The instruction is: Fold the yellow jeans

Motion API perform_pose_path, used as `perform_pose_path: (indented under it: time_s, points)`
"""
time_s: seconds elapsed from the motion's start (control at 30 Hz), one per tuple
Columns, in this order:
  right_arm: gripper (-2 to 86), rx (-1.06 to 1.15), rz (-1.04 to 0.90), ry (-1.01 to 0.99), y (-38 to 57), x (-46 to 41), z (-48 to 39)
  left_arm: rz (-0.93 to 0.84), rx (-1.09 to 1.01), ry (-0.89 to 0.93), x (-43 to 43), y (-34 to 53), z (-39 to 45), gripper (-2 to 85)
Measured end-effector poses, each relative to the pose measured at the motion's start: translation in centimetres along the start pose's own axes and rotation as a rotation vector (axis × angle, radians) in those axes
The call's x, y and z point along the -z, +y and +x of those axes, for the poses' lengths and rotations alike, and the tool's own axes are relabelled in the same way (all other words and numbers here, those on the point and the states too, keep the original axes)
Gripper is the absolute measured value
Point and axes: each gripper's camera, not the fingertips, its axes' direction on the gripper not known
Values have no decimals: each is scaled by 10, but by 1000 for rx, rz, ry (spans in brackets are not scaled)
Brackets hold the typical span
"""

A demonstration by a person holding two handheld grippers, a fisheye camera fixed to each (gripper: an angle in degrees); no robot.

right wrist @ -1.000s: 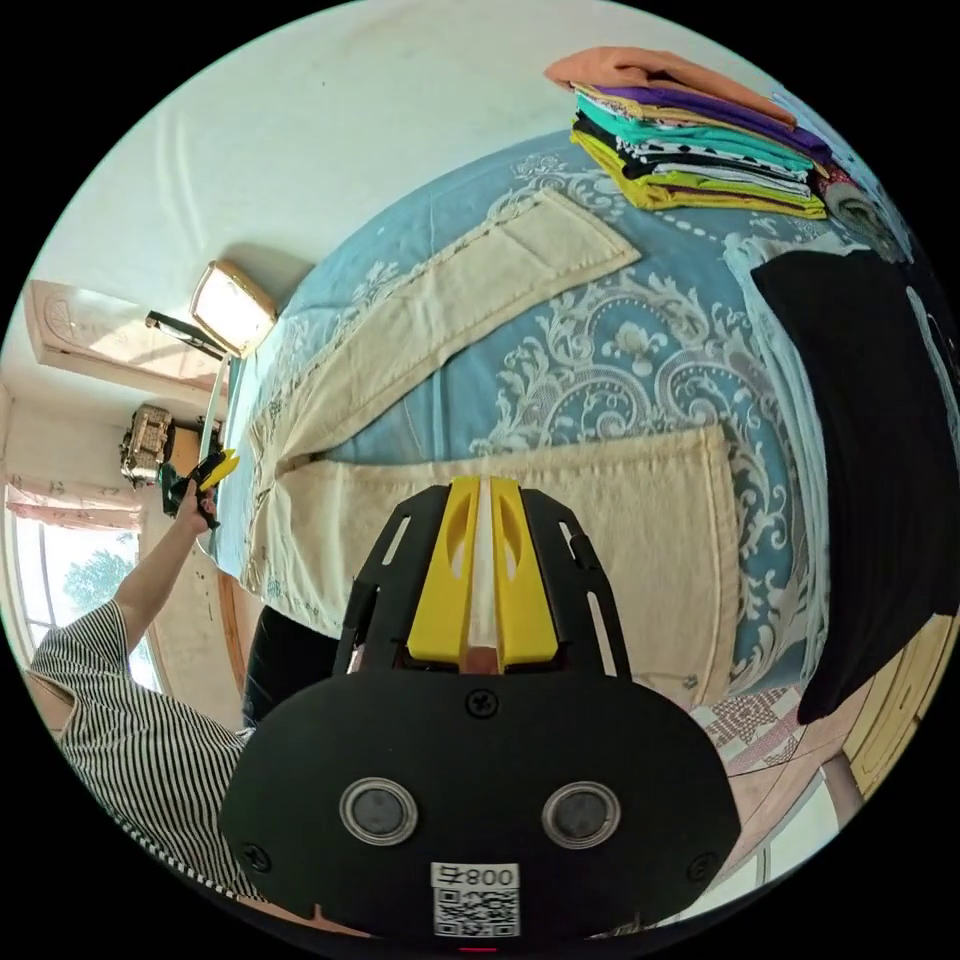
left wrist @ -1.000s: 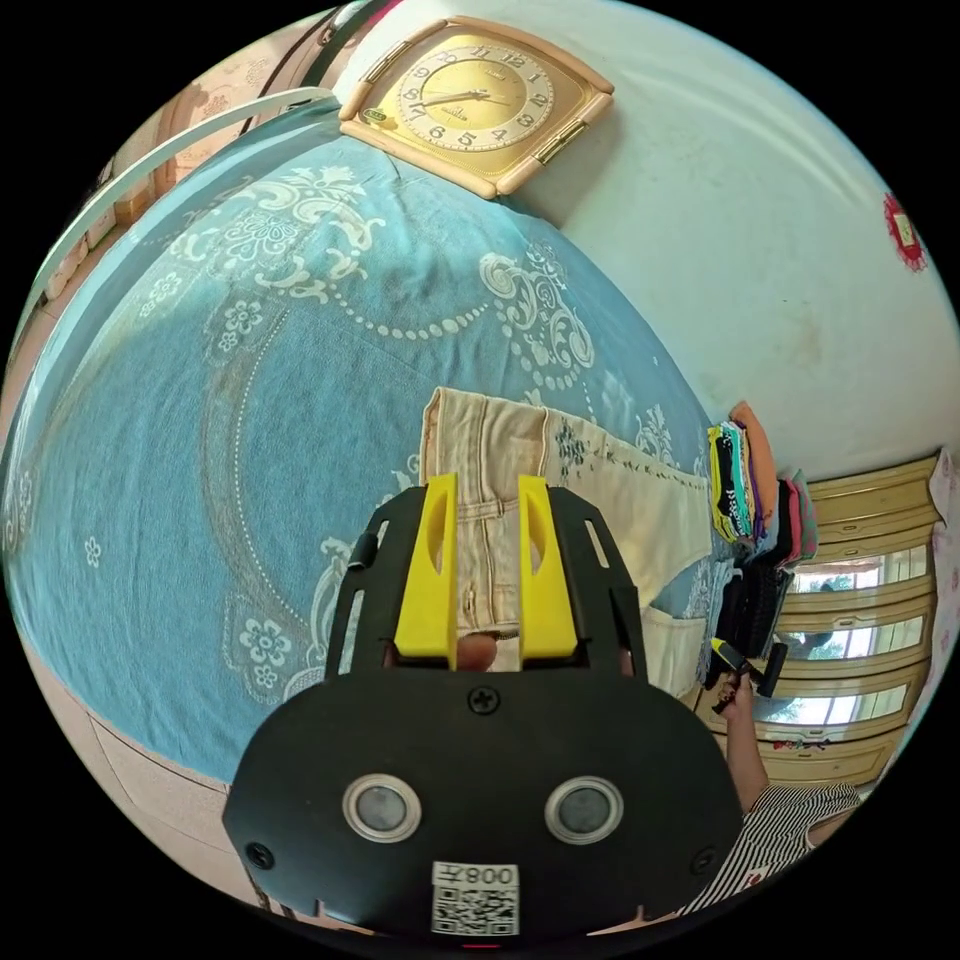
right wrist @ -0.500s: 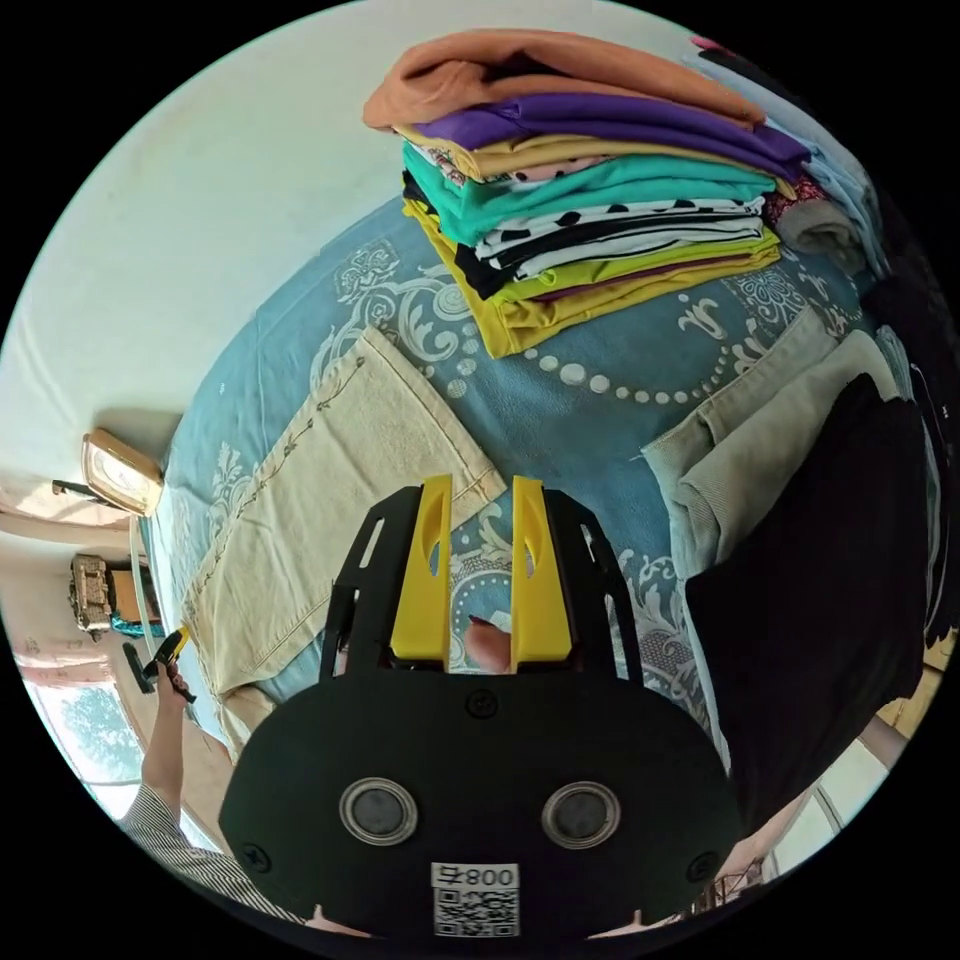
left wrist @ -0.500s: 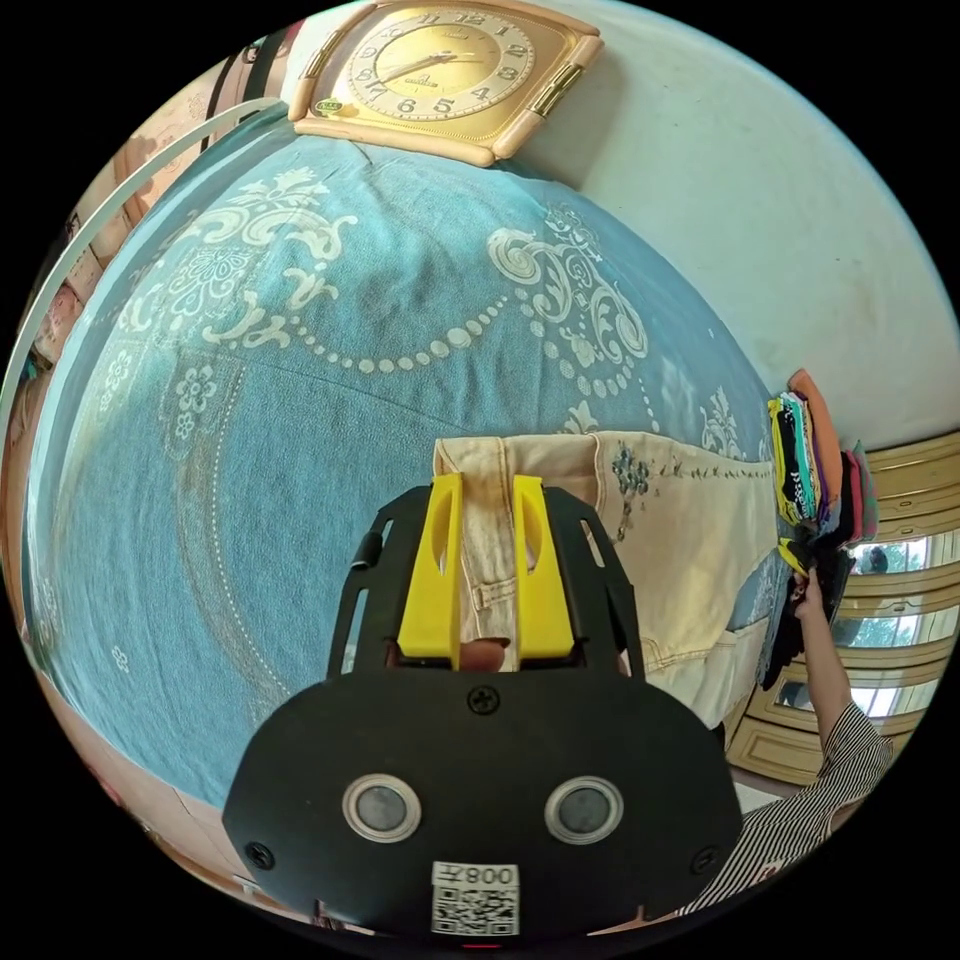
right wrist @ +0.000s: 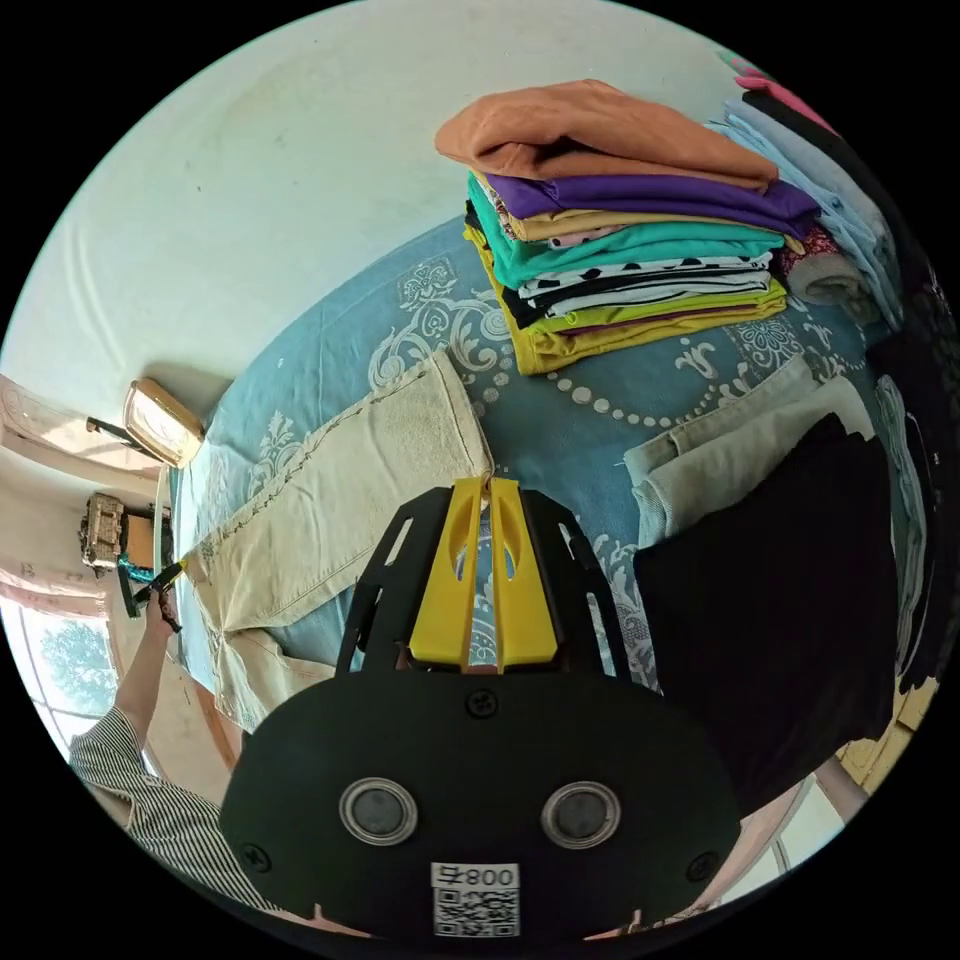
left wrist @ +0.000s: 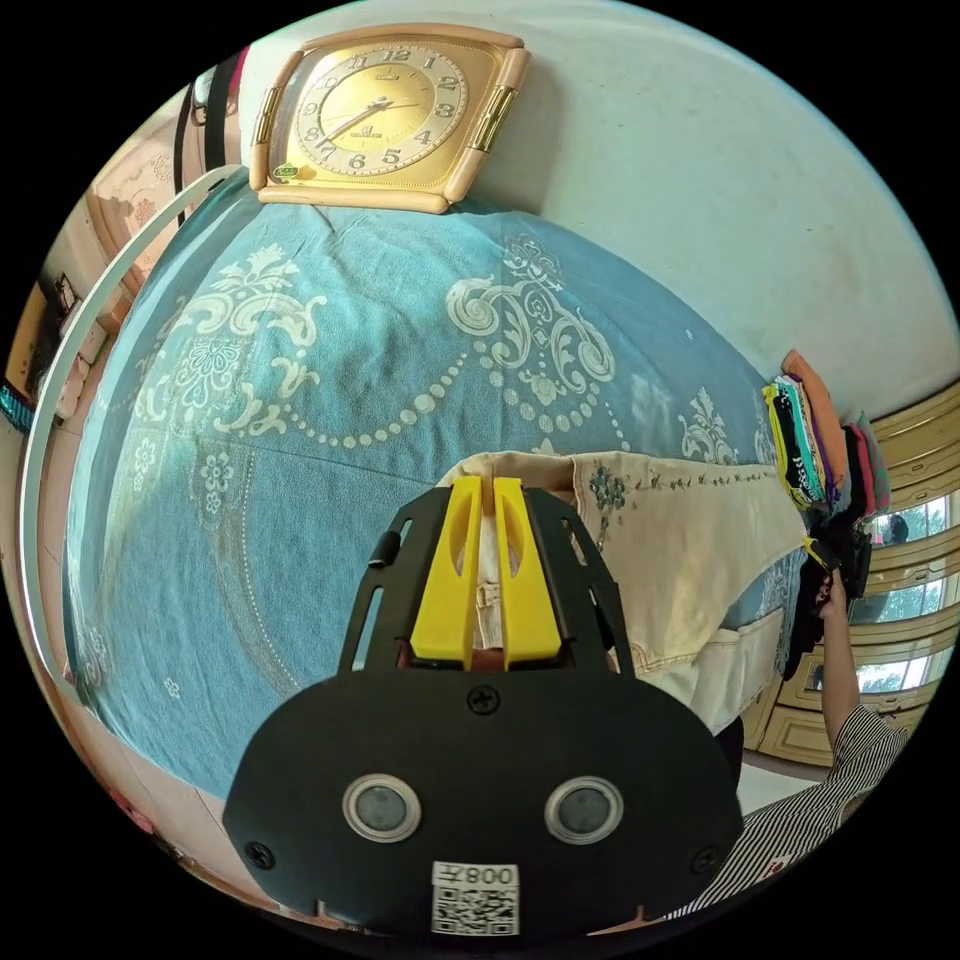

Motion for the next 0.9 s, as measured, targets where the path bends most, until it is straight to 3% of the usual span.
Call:
perform_pose_path:
  time_s: [0.2, 0.4, 0.6, 0.73, 0.9]
  points:
    - [23, -170, -65, -72, 19, -18, 38, -24, 38, -8, -42, -1, 23, 31]
    - [45, -181, -28, -21, 28, -4, 33, 104, -14, 40, -35, 36, 50, 56]
    - [78, -119, -24, -93, 78, 22, 24, 158, -229, 171, -37, 93, 120, 75]
    - [85, -33, -112, -15, 115, 20, -3, 29, -487, 326, -71, 122, 203, 74]
    - [87, -2, -160, 181, 128, 9, -16, -144, -754, 350, -127, 145, 291, 73]
